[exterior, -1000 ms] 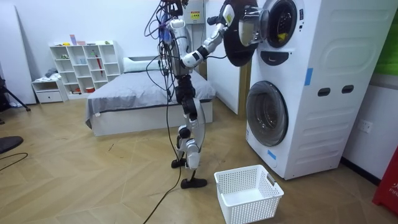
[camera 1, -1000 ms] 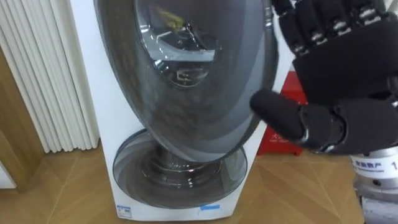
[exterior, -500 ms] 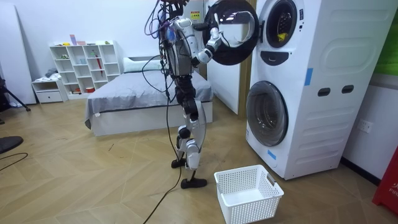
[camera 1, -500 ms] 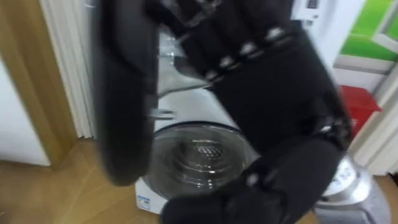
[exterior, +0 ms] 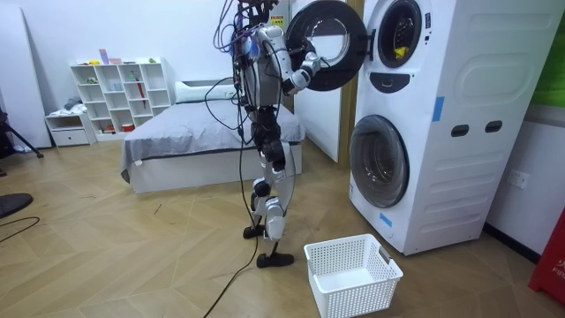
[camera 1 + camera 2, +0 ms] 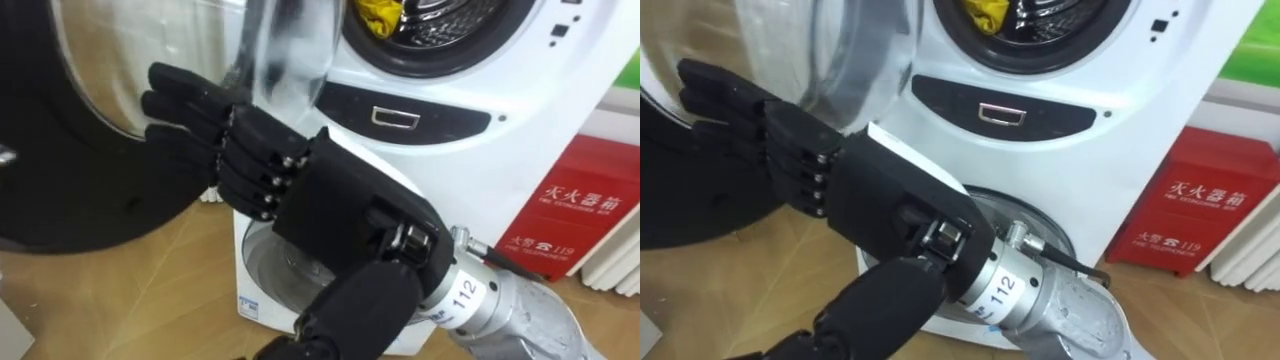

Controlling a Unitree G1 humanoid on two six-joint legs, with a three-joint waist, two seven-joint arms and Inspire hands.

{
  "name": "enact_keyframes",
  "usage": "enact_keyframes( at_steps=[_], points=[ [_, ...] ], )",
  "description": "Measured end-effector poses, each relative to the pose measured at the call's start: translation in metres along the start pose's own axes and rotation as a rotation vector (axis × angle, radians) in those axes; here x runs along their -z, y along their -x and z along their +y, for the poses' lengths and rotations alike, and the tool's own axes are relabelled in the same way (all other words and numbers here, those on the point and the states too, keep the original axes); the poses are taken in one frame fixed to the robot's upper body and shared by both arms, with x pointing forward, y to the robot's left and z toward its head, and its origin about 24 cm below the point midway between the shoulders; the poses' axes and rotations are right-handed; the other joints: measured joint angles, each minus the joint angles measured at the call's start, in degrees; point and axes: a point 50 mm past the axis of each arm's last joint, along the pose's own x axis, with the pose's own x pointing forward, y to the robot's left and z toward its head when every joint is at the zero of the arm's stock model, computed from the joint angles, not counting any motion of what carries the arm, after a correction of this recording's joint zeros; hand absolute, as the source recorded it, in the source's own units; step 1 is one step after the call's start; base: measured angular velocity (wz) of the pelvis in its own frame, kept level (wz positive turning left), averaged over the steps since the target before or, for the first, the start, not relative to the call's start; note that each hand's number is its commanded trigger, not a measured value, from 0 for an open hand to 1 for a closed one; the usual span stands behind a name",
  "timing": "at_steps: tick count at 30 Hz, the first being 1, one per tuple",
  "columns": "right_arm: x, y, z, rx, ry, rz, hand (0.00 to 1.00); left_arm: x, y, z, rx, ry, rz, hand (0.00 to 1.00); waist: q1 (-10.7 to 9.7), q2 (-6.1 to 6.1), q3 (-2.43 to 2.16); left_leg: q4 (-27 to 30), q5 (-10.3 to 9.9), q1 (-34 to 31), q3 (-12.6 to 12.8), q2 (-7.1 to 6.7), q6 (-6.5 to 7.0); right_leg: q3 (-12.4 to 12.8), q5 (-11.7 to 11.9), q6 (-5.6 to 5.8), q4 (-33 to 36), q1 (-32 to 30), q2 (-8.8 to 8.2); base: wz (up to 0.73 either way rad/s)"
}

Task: Pick clothes from washing machine

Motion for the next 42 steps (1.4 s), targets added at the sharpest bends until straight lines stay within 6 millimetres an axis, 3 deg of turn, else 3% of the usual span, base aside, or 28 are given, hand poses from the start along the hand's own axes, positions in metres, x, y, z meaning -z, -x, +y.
enact_keyframes(
  at_steps=[7, 10, 12, 18, 25, 29, 30, 38, 42],
  points=[
    [0.001, 0.000, -0.001, 0.012, 0.003, 0.007, 0.00, -0.003, -0.001, 0.000, -0.004, 0.000, -0.006, 0.00, 0.2, 0.09, -0.01, 0.0, 0.0, -0.6, -0.8, 0.01, 0.00, -0.9, 0.0, 0.01, 0.0, 0.0, -0.07, 0.06],
    [0.000, -0.001, -0.001, 0.013, 0.005, 0.007, 0.00, -0.005, -0.001, -0.001, -0.003, 0.002, -0.011, 0.00, 1.5, 0.34, -0.22, 0.0, 0.0, -1.0, -0.7, 0.02, -0.02, -0.9, 0.0, -0.01, 0.1, -0.6, -0.06, -0.03],
    [0.001, -0.005, 0.002, -0.005, 0.008, 0.017, 0.00, -0.005, -0.001, -0.001, -0.003, 0.001, -0.004, 0.00, 2.1, 0.76, -0.60, 0.1, 0.1, -1.1, -0.7, 0.02, -0.08, -1.0, 0.0, -0.02, 0.2, -0.7, -0.06, 0.00],
    [0.005, -0.007, 0.003, -0.011, 0.026, 0.054, 0.00, -0.001, -0.001, -0.001, -0.003, -0.001, 0.024, 0.00, 2.4, 0.66, -0.95, 0.5, 0.1, -0.9, -0.8, 0.00, -0.07, -1.0, 0.0, -0.01, 0.1, -0.3, -0.14, 0.01],
    [-0.005, 0.001, -0.014, 0.078, 0.133, 0.073, 0.00, 0.002, 0.000, -0.001, -0.007, 0.048, 0.038, 0.00, 0.7, 0.39, -0.61, 1.2, 0.1, -0.9, -1.4, -0.25, -0.06, -1.5, 0.0, 0.01, 0.1, 0.2, -0.42, 0.04],
    [-0.017, 0.011, -0.030, 0.190, 0.200, 0.054, 0.00, 0.007, 0.001, -0.004, -0.011, 0.065, 0.052, 0.00, -0.9, 0.62, 0.38, 1.0, 0.1, -1.1, -1.4, -0.82, 0.10, -1.0, -0.2, 0.22, -0.1, 0.2, -0.88, 0.00],
    [-0.020, 0.015, -0.034, 0.238, 0.213, 0.050, 0.00, 0.011, 0.002, -0.004, -0.013, 0.069, 0.062, 0.00, -1.5, 0.57, 0.41, 1.1, 0.1, -1.3, -1.4, -0.92, 0.14, -1.0, -0.2, 0.27, -0.2, 0.1, -0.98, 0.00],
    [-0.035, 0.036, -0.059, 0.457, 0.259, 0.014, 0.00, 0.027, 0.006, -0.006, -0.017, 0.103, 0.097, 0.00, -4.2, 0.45, 0.15, 1.4, 0.1, -1.4, -1.4, -0.90, 0.25, -1.2, -0.2, 0.28, -0.3, 0.1, -0.94, 0.01],
    [-0.045, 0.046, -0.070, 0.581, 0.301, -0.022, 0.00, 0.027, 0.006, -0.003, -0.035, 0.125, 0.079, 0.00, -4.8, 0.90, -0.44, 1.4, 0.1, -0.9, -1.4, -0.86, 0.25, -1.4, -0.2, 0.31, 0.2, 0.4, -1.02, 0.02]
  ],
)
